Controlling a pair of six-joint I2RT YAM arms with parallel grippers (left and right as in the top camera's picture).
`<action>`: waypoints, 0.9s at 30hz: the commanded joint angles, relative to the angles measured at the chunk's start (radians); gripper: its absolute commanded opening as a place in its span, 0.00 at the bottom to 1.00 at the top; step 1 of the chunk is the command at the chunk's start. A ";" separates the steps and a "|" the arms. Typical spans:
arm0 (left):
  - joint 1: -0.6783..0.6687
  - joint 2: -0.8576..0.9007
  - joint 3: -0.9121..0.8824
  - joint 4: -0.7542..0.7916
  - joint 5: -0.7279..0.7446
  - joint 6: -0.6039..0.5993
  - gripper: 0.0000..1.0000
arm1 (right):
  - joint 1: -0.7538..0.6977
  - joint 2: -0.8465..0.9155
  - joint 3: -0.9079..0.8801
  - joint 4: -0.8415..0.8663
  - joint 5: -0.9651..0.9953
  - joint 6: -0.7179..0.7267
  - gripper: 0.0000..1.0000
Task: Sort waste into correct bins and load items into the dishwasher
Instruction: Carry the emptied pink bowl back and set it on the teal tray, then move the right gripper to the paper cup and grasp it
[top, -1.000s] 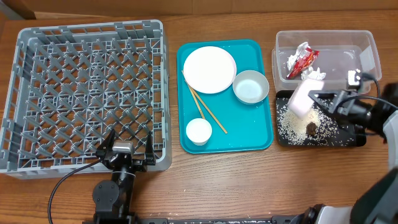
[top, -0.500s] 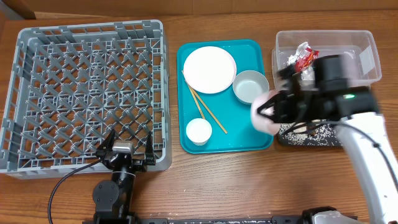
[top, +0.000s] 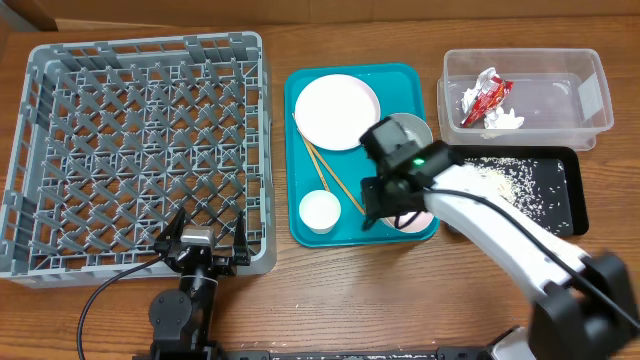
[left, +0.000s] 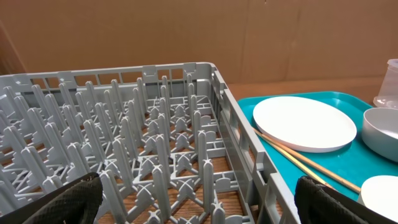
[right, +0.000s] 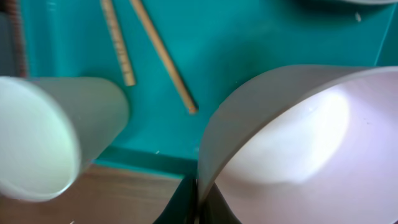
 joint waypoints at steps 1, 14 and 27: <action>0.006 -0.003 -0.004 0.000 0.000 0.008 1.00 | -0.002 0.059 0.017 0.021 0.071 0.032 0.04; 0.006 -0.003 -0.004 0.000 0.000 0.008 1.00 | -0.008 0.113 0.103 -0.023 0.031 0.024 0.38; 0.006 -0.003 -0.004 0.000 0.000 0.008 1.00 | -0.018 0.101 0.499 -0.225 -0.003 -0.016 0.78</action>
